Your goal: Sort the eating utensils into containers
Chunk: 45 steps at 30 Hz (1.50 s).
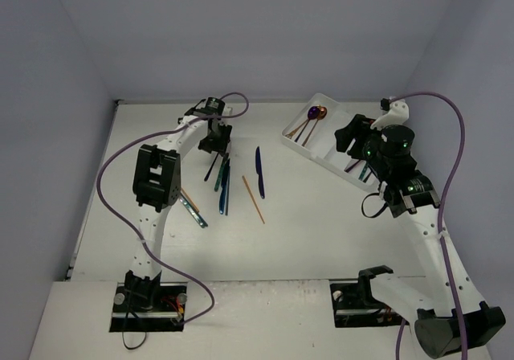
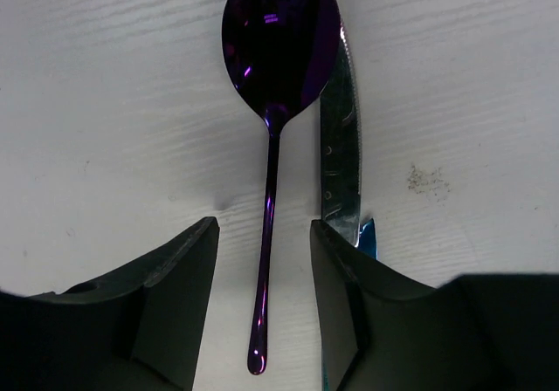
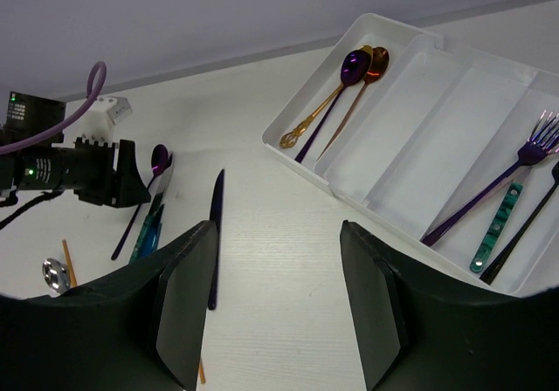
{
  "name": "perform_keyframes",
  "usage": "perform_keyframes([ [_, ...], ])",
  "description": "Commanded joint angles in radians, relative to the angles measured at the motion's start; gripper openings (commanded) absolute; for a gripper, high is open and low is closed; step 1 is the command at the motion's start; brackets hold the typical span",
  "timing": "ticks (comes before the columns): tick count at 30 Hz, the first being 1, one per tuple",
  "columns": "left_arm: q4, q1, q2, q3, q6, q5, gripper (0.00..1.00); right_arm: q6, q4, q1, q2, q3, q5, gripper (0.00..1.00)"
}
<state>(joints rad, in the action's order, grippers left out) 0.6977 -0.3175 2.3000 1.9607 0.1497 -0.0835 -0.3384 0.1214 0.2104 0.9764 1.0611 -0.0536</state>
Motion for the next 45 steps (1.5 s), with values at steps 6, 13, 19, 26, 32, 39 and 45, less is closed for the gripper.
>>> perform_keyframes([
  [6, -0.012, 0.022, 0.053, 0.108, -0.036, -0.023, 0.38, 0.018, 0.005, 0.003, -0.022, 0.012, -0.012, 0.57],
  [13, -0.012, 0.035, 0.103, 0.138, -0.035, -0.028, 0.28, 0.009, 0.02, 0.002, -0.028, 0.01, -0.007, 0.57],
  [19, -0.013, 0.038, 0.114, 0.142, -0.038, -0.028, 0.05, 0.007, 0.026, 0.004, -0.028, 0.013, -0.001, 0.57],
  [26, -0.012, 0.048, 0.017, 0.161, -0.007, -0.016, 0.0, 0.006, 0.026, 0.016, 0.008, 0.046, -0.027, 0.57],
  [32, -0.012, 0.046, -0.159, 0.169, 0.105, -0.042, 0.0, -0.015, 0.022, 0.158, 0.111, 0.095, 0.016, 0.65],
  [39, -0.043, 0.032, -0.362, 0.092, 0.412, -0.188, 0.0, -0.038, -0.037, 0.405, 0.255, 0.183, 0.051, 0.67],
  [45, -0.313, -0.049, -0.568, -0.171, 0.612, -0.226, 0.0, -0.057, -0.083, 0.513, 0.376, 0.265, 0.135, 0.67],
])
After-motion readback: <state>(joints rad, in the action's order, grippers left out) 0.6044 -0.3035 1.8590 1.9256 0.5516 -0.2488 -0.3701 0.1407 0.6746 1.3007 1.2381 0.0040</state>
